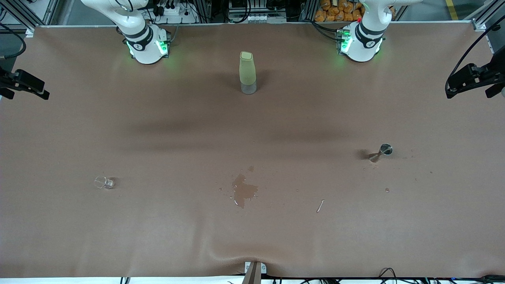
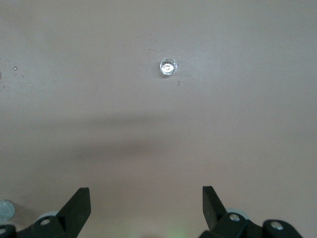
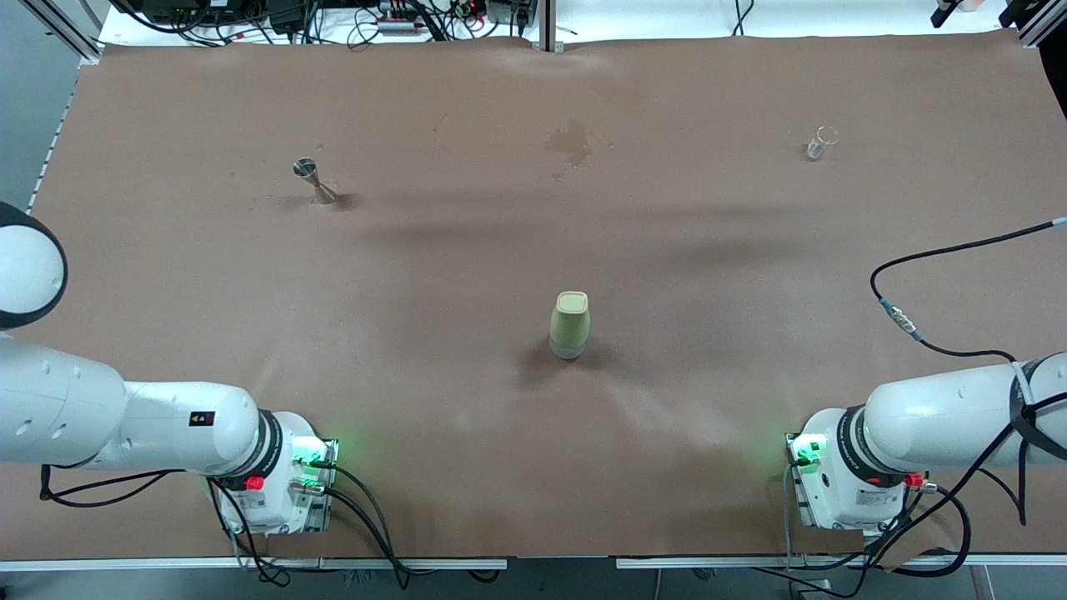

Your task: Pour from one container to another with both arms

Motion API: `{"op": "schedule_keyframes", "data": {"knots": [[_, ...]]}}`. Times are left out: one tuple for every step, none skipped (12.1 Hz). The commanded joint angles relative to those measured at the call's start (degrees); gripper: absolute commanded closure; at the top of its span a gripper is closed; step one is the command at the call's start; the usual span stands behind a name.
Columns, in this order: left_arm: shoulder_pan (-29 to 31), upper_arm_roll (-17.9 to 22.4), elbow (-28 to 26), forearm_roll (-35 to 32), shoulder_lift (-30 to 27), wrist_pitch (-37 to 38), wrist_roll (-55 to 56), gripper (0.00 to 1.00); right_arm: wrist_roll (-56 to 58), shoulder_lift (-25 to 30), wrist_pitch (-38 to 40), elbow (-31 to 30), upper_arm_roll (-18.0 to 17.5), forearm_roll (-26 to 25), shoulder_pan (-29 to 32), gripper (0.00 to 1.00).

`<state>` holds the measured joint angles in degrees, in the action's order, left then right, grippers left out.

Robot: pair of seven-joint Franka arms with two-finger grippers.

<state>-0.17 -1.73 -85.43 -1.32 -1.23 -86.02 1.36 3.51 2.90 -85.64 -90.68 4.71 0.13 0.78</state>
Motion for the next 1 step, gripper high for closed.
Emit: {"op": "schedule_keyframes", "data": {"knots": [[-0.2, -0.1, 1.4, -1.4, 0.4, 0.6, 0.1, 0.0, -1.2, 0.5, 0.3, 0.1, 0.0, -0.2, -0.2, 0.0]]}}
